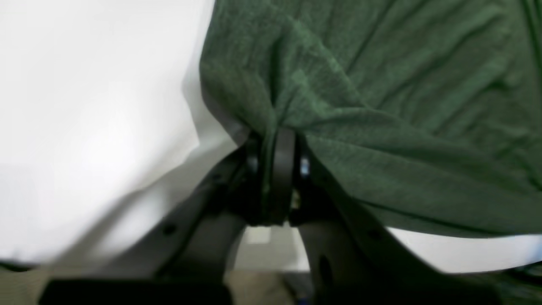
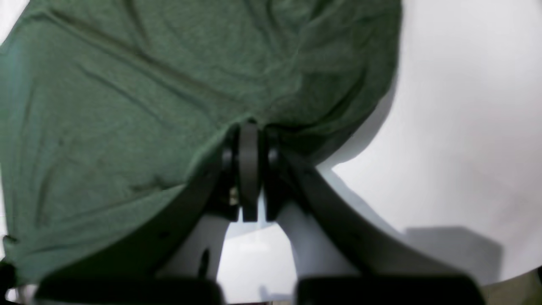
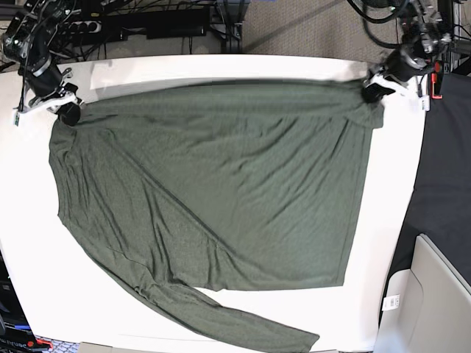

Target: Fold the T-shirt properly

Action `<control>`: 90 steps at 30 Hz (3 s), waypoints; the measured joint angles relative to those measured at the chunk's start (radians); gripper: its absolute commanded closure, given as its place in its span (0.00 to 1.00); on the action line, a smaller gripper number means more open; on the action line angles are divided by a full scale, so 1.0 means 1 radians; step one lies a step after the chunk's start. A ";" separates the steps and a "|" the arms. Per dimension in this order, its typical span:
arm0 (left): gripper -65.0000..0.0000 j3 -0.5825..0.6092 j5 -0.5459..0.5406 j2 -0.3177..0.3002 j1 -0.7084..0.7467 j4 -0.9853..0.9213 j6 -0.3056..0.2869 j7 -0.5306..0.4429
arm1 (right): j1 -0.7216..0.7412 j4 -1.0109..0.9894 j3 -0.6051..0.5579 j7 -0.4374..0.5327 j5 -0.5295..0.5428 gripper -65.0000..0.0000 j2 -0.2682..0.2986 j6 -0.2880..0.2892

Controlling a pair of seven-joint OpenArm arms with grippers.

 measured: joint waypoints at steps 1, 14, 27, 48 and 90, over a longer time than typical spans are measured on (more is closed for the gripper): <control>1.00 -0.004 0.002 -0.004 0.007 0.000 -0.020 -0.002 | -0.009 0.000 -0.001 0.001 0.006 1.00 0.000 0.002; 1.00 -0.045 0.052 -0.018 0.108 0.167 -0.072 0.052 | -0.016 0.000 0.005 -0.053 0.055 1.00 -0.002 0.002; 1.00 -0.047 0.070 0.035 -0.226 0.182 -0.064 0.129 | 0.294 -0.050 -0.043 -0.046 -0.145 1.00 0.006 0.134; 1.00 -0.045 0.077 0.051 -0.438 -0.180 -0.061 0.034 | 0.577 -0.519 -0.039 0.030 -0.222 0.99 -0.002 0.154; 0.59 -0.049 -0.056 0.051 -0.258 -0.183 0.014 -0.002 | 0.239 -0.258 -0.067 0.074 -0.011 0.60 0.026 0.156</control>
